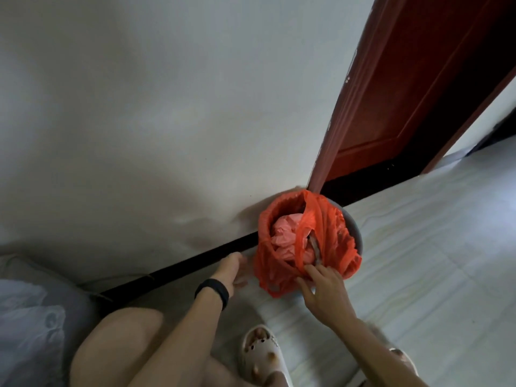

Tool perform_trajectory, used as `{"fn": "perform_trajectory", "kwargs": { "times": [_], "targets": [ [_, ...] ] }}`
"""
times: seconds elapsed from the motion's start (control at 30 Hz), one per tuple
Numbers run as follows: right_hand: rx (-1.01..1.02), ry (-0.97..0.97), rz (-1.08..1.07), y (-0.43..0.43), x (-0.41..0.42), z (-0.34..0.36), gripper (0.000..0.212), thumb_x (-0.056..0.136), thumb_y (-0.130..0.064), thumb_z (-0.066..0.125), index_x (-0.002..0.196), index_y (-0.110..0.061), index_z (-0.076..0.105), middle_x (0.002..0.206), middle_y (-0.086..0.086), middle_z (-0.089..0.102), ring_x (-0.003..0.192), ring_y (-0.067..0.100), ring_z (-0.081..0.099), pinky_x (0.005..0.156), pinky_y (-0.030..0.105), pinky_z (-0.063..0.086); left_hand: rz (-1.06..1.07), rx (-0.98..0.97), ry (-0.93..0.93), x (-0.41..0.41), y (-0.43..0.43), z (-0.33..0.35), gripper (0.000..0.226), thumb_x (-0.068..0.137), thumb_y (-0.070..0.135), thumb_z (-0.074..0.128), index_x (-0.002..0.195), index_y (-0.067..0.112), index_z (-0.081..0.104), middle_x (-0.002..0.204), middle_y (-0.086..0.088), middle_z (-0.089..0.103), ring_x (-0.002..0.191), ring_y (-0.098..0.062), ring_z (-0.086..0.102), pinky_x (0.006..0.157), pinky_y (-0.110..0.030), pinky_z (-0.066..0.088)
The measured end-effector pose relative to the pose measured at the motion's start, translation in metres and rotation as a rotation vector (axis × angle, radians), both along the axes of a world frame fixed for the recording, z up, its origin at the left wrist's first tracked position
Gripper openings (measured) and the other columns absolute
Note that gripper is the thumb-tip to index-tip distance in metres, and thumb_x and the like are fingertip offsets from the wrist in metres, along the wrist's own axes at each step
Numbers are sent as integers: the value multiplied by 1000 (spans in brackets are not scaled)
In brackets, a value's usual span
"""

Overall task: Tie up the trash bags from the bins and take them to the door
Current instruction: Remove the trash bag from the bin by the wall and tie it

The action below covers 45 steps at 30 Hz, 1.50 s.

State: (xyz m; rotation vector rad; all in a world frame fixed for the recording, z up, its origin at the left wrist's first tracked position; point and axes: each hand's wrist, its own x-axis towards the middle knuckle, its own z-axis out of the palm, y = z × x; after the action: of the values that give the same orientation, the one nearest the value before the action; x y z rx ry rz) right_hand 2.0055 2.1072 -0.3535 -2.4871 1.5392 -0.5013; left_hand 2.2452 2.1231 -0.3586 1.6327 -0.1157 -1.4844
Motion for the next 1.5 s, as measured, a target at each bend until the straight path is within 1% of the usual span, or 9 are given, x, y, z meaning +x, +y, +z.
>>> {"fn": "perform_trajectory", "kwargs": {
  "times": [0.13,0.27,0.53,0.77,0.93,1.1,1.23,1.4,1.5],
  "targets": [
    [31,-14,0,-2,3,5,28,80,-41,66,98,-21,70,81,3,68,74,33,66,70,40,53,-154,90,-105,-11,3,-11,23,91,28,54,106,12,59,88,-6,56,88,-24,54,74,-33,43],
    [19,-34,16,-4,2,7,31,82,-46,59,98,-21,70,80,2,67,75,32,66,71,40,53,-244,175,-177,-27,1,-24,59,96,26,51,149,10,31,142,-13,47,126,-33,49,93,-42,45],
    [-50,-3,33,-9,2,6,32,82,-47,55,94,-21,70,77,0,70,72,30,67,72,38,52,-41,56,-99,-28,4,-15,29,96,35,50,107,13,65,95,-6,67,79,-21,62,62,-29,47],
    [78,58,-36,-3,9,4,29,78,-44,54,92,-23,68,87,1,72,88,27,69,90,41,44,125,-138,-71,-20,10,42,30,93,25,46,64,18,51,55,1,55,54,-16,50,59,-27,41],
    [541,-468,-146,-13,15,40,35,68,-47,73,94,-25,72,91,-2,73,88,21,67,85,37,52,-37,-345,-156,-27,-15,106,25,96,25,51,73,19,56,53,4,63,42,-8,52,49,-22,40],
    [644,-938,-156,-46,27,112,13,80,-19,78,82,-13,67,61,-1,63,50,12,55,44,25,41,-197,-487,-245,-33,-60,178,16,96,31,58,82,23,58,74,0,70,53,-12,55,53,-23,40],
    [497,-804,-65,-71,35,159,40,75,-37,78,83,-1,64,68,6,66,64,10,59,65,35,52,-481,-482,-419,-37,-85,213,15,90,34,67,79,25,64,74,1,63,55,-10,53,49,-22,32],
    [446,-654,-57,-86,40,177,25,82,-28,74,62,-18,63,53,-10,62,50,-1,57,53,20,45,-562,-481,-433,-38,-89,233,14,93,24,65,92,10,64,72,-2,58,52,-8,43,39,-16,27],
    [430,-664,-55,-91,39,185,15,86,-30,70,73,-23,70,58,-13,65,55,-2,59,62,19,47,-423,-513,-491,-36,-82,232,18,97,26,57,89,11,61,74,-3,58,58,-11,49,42,-16,39]
  ]
}}
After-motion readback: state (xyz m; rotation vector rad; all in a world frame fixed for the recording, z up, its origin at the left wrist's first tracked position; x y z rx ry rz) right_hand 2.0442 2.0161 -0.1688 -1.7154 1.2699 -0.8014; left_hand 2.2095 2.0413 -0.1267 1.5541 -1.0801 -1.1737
